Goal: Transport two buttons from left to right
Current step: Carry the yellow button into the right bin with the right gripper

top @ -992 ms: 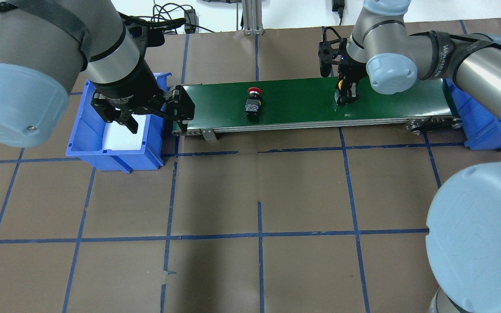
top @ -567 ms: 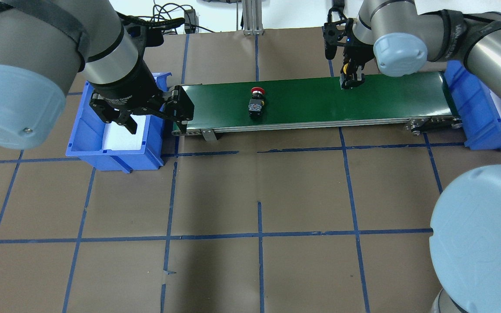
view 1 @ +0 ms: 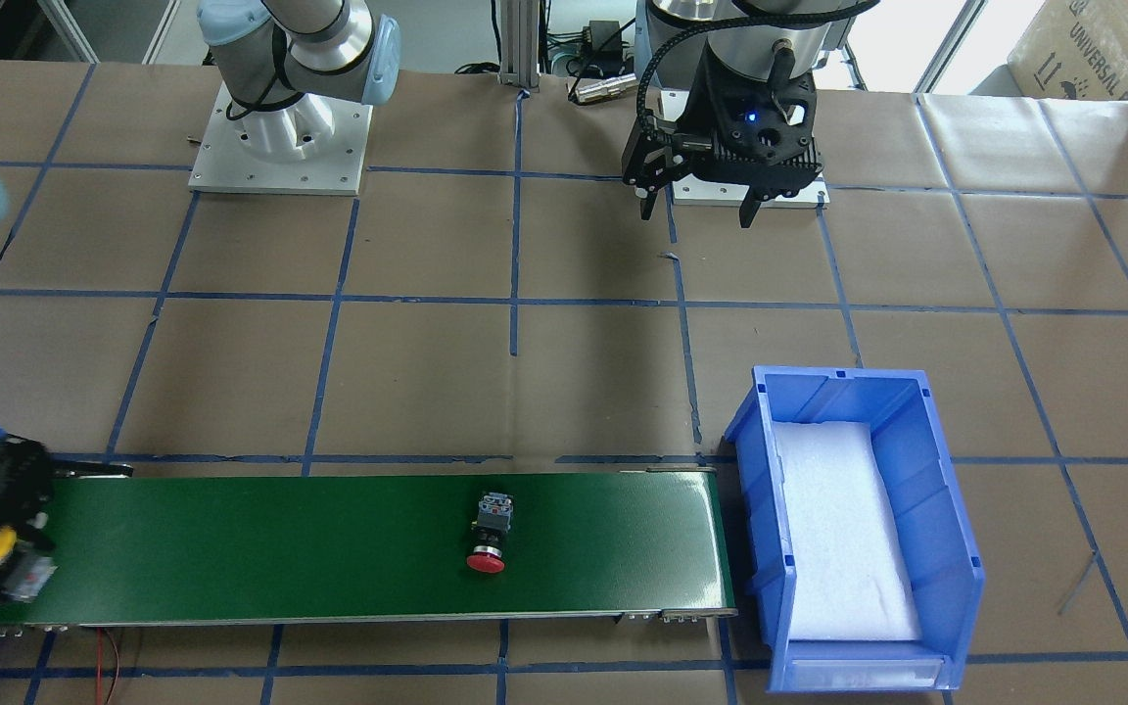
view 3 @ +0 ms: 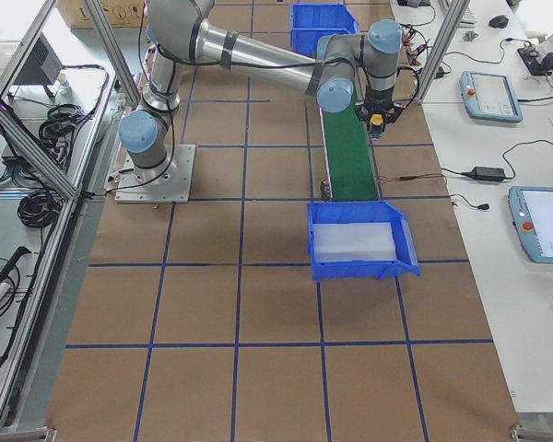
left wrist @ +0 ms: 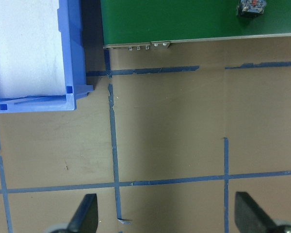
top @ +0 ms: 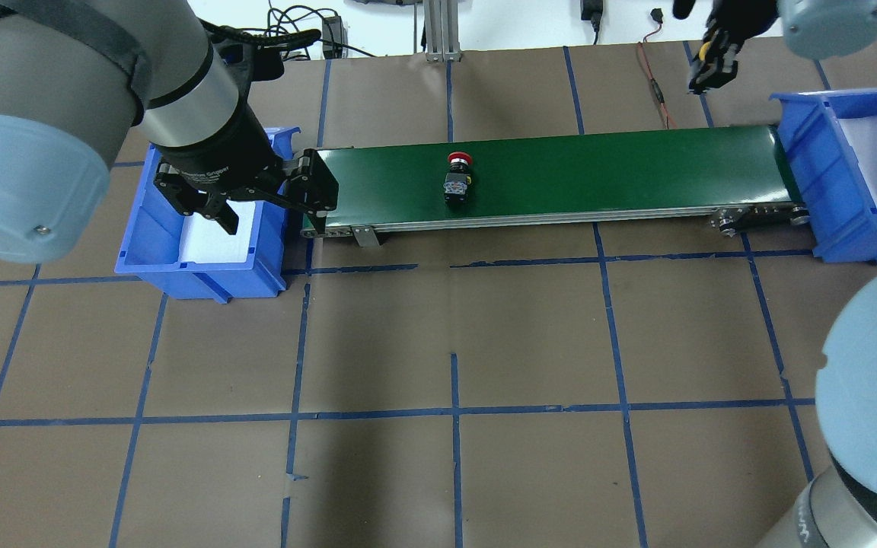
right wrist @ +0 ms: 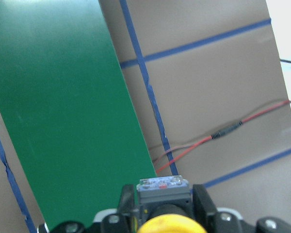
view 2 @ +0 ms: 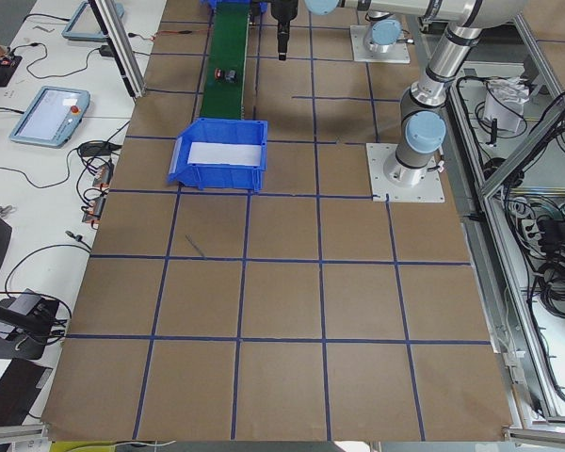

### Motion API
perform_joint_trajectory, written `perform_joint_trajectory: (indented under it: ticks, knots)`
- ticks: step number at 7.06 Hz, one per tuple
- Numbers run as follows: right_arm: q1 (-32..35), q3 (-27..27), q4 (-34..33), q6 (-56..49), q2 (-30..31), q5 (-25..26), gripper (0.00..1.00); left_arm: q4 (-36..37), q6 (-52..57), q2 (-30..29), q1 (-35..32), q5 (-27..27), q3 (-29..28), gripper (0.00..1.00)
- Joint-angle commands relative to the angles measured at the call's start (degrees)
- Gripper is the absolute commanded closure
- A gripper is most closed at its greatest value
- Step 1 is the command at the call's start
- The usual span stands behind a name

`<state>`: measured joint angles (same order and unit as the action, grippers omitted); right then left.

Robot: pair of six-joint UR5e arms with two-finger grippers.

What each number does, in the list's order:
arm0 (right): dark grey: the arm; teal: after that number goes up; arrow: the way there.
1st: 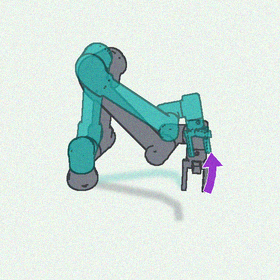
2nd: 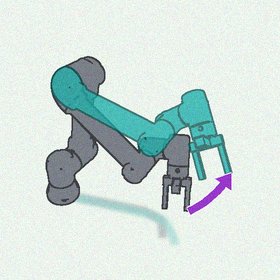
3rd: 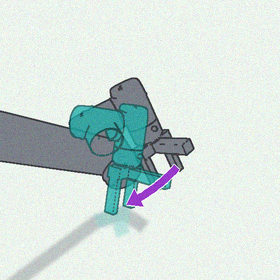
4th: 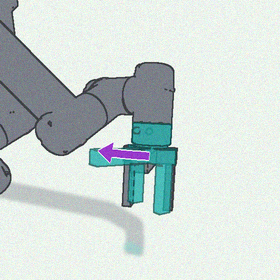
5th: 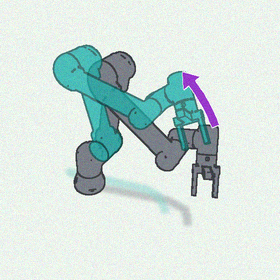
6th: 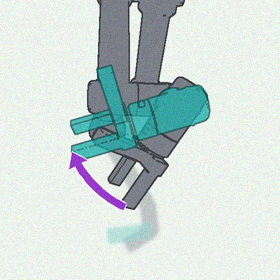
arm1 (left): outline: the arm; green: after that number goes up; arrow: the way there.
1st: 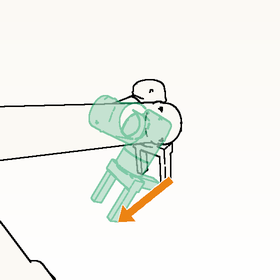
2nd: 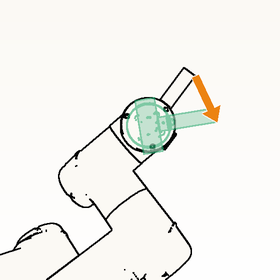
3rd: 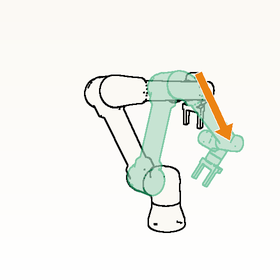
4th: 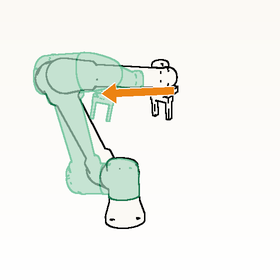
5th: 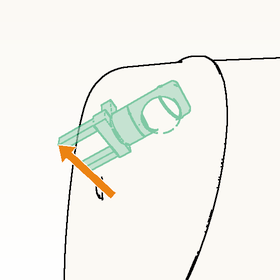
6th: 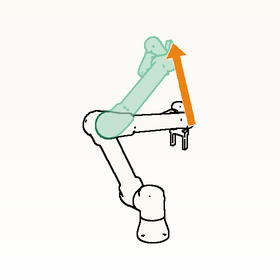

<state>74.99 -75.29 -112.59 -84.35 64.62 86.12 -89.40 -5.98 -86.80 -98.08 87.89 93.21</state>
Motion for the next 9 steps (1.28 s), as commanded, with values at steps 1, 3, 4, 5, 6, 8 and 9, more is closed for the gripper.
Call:
perform_joint_trajectory:
  ticks: [1, 3, 4, 5, 6, 8, 9]
  knots:
    - [-13.6, 0.7, -0.1, -4.0, 0.2, -0.2, 0.85, 0.0, 0.0, 0.1, 0.0, 0.0, 0.1, 0.00]
    - [-20.0, 1.6, -1.0, -13.3, -2.5, -0.2, 0.86, 0.1, 0.0, -0.1, 0.0, 0.0, 0.0, 0.00]
    - [-21.1, 2.1, -2.1, -16.2, -4.8, -0.2, 0.86, 0.2, 0.0, -0.2, 0.0, -0.1, 0.0, 0.00]
    - [-21.3, 2.1, -2.4, -21.5, -6.5, -0.4, 0.86, 0.1, 0.1, 0.0, 0.0, 0.0, 0.0, 0.00]
    - [-21.4, 2.0, -1.9, -23.4, -8.5, -0.6, 0.85, -0.1, 0.0, 0.4, 0.0, 0.0, 0.3, 0.00]
    - [-20.9, 2.7, 0.9, -25.0, -9.9, -0.7, 0.85, -1.1, 0.1, 1.3, -0.1, 0.0, 1.0, 0.00]
    - [-20.9, 3.0, 1.0, -30.6, -12.9, -0.2, 0.86, -0.9, 0.1, 0.1, -0.1, -0.1, 0.5, 0.00]
